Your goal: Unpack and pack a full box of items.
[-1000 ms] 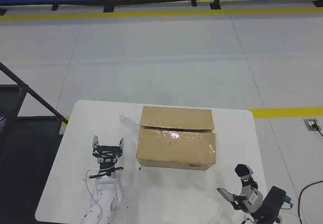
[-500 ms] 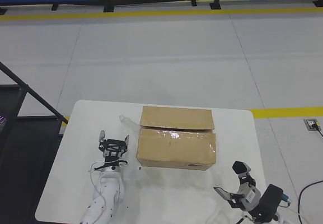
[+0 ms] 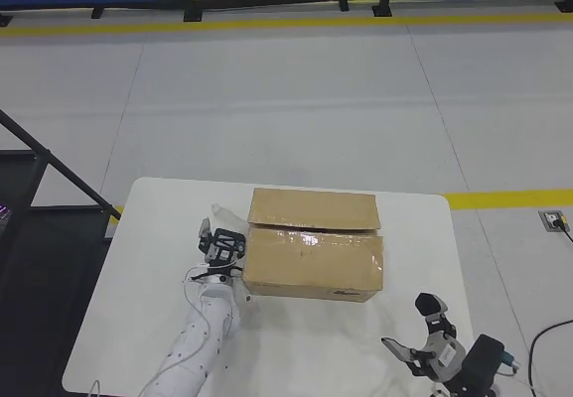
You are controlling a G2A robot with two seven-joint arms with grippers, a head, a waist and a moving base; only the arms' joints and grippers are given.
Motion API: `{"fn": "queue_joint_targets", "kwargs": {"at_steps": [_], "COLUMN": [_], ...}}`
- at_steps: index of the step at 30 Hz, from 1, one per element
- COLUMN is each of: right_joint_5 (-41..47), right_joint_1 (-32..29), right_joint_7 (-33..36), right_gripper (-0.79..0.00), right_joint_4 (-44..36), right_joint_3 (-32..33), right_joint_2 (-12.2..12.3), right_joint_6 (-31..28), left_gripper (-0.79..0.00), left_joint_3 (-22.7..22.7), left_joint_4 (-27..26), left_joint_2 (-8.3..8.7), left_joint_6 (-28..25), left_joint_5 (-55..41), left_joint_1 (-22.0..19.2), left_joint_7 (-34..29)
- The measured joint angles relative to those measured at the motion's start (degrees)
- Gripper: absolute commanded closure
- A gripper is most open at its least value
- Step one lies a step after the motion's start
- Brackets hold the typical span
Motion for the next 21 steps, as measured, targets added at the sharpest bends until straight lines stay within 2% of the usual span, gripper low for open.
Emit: {"fn": "queue_joint_targets", "kwargs": {"at_steps": [5,11,21], "right_joint_5": [-0.1,0.3,0.8], "right_joint_1": [-0.6,0.0,3.1], "right_joint_7": [-0.4,-0.1,2.6], "right_gripper": [-0.785,-0.785,-0.785], "right_joint_4": [0.2,0.8,1.2], "right_joint_3": [0.1,-0.1,-1.1], "right_joint_2": [0.0,0.0,0.1], "right_joint_6": [0.2,-0.2,-1.5], "left_gripper": [-0.785,-0.785,-0.785], "left_joint_3": [-0.2,-2.1,-7.0], "left_joint_4": [2.9,4.6,2.1], "left_joint_2": [-1.2,-1.68,-0.42], "left_joint_6": [1.5,3.8,10.3], "left_joint_5": [-4.8,-9.2,-10.3], "left_joint_1": [-2.1,-3.0,0.9], "left_joint_7": [4.5,9.3,15.5]}}
